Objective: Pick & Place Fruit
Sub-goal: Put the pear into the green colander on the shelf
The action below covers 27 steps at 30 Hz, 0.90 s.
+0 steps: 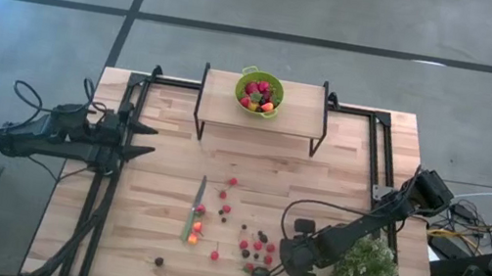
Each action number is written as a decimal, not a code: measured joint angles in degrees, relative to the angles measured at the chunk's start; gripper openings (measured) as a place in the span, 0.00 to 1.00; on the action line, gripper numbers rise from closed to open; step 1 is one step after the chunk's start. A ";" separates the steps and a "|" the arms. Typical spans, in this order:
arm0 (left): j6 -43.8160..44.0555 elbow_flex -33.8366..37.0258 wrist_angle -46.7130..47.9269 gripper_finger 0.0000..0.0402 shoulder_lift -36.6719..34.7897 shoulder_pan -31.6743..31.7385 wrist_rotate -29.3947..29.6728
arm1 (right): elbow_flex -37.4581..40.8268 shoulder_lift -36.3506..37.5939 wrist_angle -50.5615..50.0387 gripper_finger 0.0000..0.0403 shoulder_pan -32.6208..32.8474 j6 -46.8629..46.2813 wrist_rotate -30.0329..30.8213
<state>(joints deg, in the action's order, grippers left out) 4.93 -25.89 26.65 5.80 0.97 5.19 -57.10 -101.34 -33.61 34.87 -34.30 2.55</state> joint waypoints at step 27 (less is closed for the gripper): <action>0.00 0.00 -0.01 0.60 0.02 -0.02 -0.02 | -20.87 0.46 -2.16 0.28 -5.44 26.40 0.44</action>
<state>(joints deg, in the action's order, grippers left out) 4.93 -25.89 26.64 5.82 0.95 5.17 -77.97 -100.88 -35.77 29.43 -7.90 2.98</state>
